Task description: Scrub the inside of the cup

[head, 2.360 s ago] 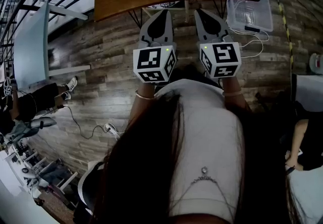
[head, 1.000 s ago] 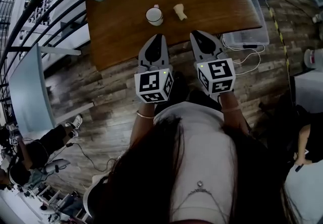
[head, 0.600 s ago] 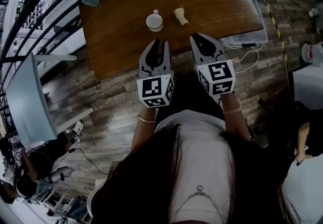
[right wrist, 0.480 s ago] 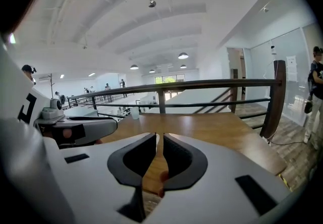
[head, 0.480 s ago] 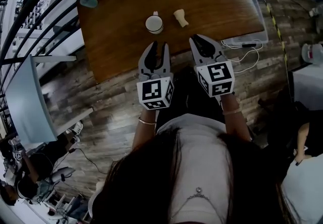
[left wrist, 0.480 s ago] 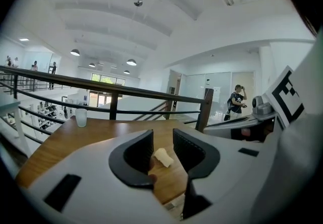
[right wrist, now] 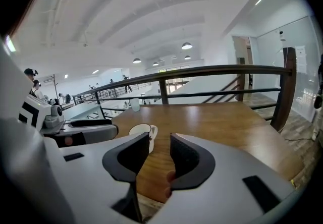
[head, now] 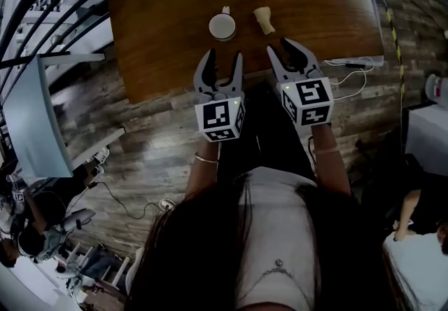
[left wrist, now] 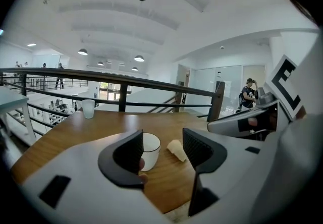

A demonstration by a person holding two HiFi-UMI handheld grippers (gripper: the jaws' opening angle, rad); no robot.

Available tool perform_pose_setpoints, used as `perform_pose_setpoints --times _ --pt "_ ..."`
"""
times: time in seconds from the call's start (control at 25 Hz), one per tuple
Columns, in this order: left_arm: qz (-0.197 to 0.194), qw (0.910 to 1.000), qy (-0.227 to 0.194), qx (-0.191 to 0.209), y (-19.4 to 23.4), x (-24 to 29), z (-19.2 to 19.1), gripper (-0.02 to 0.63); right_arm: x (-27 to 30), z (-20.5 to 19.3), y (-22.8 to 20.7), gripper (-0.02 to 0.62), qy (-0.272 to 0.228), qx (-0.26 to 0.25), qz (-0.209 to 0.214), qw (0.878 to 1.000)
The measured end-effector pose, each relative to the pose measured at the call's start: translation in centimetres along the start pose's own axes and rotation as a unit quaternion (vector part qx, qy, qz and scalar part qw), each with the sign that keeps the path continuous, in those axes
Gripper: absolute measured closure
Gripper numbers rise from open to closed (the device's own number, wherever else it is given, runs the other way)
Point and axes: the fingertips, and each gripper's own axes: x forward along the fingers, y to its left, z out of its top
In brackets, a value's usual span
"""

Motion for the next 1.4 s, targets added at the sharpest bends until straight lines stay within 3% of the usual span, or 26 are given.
perform_pose_setpoints --times 0.48,1.4 --pt "0.027 0.999 0.035 -0.001 2.3 4.8 -4.8 0.271 5.7 -3.1 -2.2 0.419 0.04 0.004 0.006 0.999" --pt "0.05 0.9952 0.084 -0.011 5.2 10.3 -9.7 0.168 12.4 -8.7 -4.4 0.347 0.124 0.03 0.005 0.992"
